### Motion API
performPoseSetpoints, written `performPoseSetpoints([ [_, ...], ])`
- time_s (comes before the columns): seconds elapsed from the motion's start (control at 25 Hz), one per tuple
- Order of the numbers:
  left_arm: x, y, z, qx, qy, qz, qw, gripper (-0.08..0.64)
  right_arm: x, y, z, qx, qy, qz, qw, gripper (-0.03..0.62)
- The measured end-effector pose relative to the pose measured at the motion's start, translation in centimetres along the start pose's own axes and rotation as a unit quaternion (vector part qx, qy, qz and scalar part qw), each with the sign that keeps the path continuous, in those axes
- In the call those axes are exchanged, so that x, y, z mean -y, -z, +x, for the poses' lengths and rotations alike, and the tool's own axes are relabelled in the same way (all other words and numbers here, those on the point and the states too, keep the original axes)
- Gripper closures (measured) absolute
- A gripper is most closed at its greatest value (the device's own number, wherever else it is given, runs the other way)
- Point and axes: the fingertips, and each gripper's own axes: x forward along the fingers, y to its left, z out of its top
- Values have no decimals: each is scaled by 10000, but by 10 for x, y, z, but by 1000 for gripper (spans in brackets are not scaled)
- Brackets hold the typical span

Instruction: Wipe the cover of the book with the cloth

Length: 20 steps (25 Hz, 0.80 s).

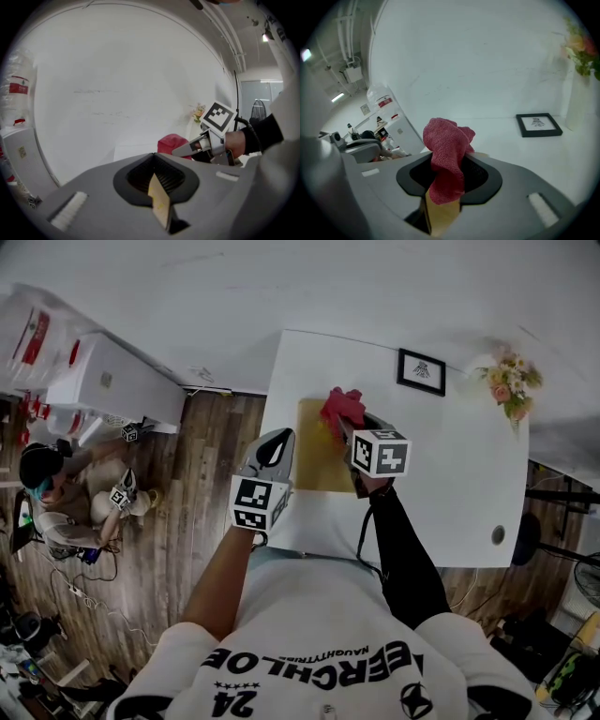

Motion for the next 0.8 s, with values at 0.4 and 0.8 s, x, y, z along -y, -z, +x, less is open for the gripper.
performPoseSetpoints([
  [0.4,-8,5,-20,12,-237,-73,9997,506,-86,51,33,-985,-677,-1051,9873,456],
  [0.8,-7,4,-19,33,-163,-134,9998,506,-34,51,8,-884,-3,-980,9913,456],
])
